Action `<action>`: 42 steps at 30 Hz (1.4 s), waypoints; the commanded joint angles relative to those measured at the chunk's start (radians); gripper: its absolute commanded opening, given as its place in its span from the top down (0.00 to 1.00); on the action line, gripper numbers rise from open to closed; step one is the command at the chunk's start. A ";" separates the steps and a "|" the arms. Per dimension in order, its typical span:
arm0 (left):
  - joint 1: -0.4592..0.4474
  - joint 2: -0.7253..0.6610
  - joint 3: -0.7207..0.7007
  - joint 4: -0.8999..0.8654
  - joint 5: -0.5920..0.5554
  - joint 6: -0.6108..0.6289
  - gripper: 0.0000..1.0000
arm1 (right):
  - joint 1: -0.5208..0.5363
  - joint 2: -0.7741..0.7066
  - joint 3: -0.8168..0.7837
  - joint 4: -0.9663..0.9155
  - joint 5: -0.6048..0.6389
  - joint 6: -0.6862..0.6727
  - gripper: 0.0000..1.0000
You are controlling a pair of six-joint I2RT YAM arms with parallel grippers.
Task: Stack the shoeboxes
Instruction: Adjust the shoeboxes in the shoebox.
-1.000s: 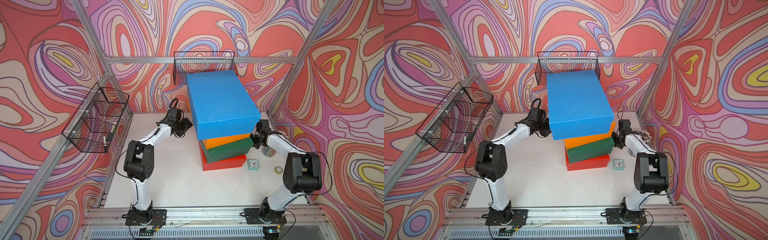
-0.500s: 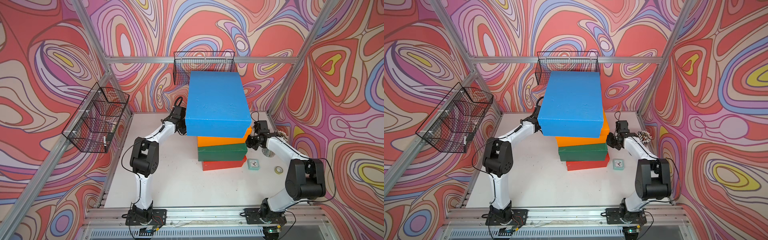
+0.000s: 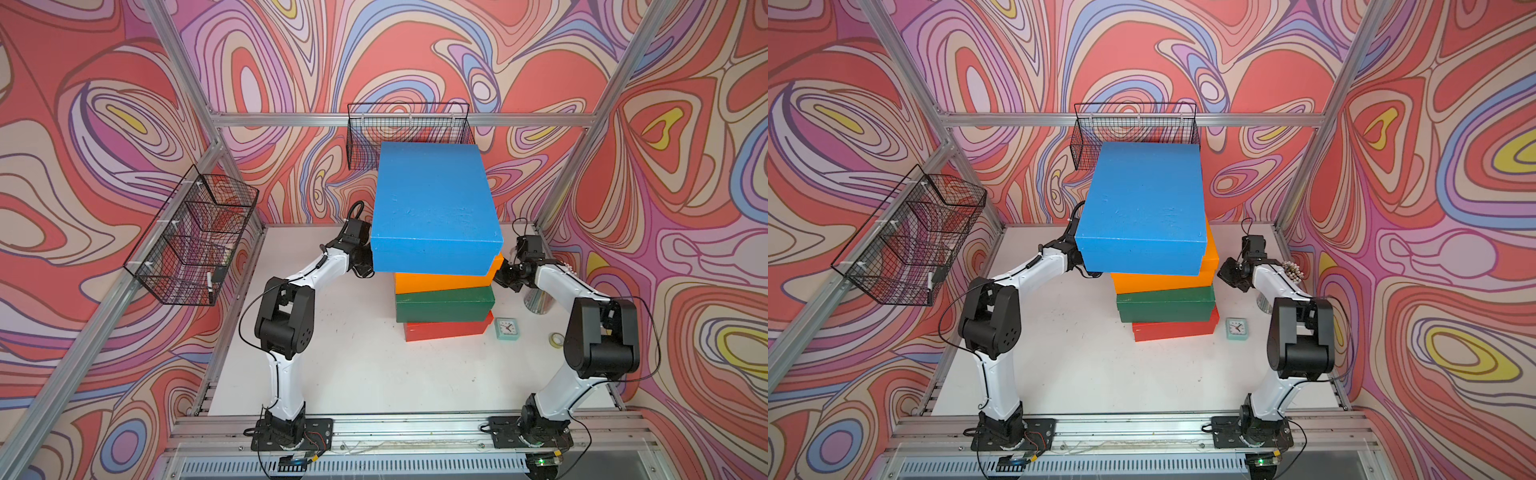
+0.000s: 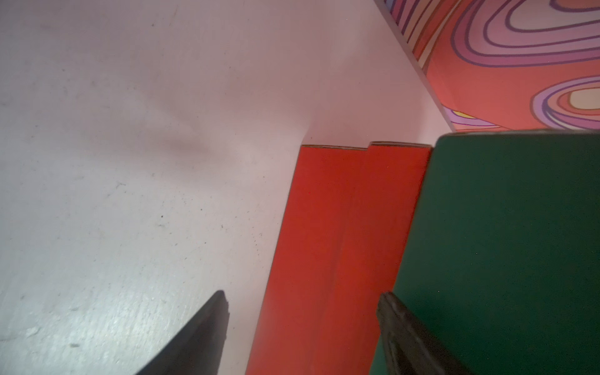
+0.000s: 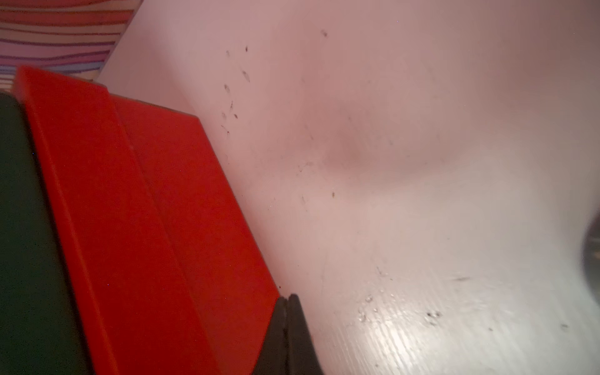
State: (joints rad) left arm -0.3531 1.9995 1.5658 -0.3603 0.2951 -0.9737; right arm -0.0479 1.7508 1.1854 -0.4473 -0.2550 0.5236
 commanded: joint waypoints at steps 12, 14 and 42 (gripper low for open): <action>-0.023 -0.049 -0.048 0.020 -0.028 -0.013 0.25 | 0.109 0.057 -0.186 0.249 -0.221 0.106 1.00; -0.024 -0.064 -0.069 0.026 -0.032 -0.015 0.25 | 0.129 0.059 -0.200 0.266 -0.233 0.118 1.00; 0.044 -0.501 -0.238 -0.166 -0.266 0.102 0.24 | 0.097 -0.246 -0.039 -0.061 -0.022 0.021 1.00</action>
State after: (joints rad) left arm -0.3107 1.5475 1.2930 -0.4728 0.0776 -0.9062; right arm 0.0452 1.5650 1.0935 -0.4671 -0.3019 0.5713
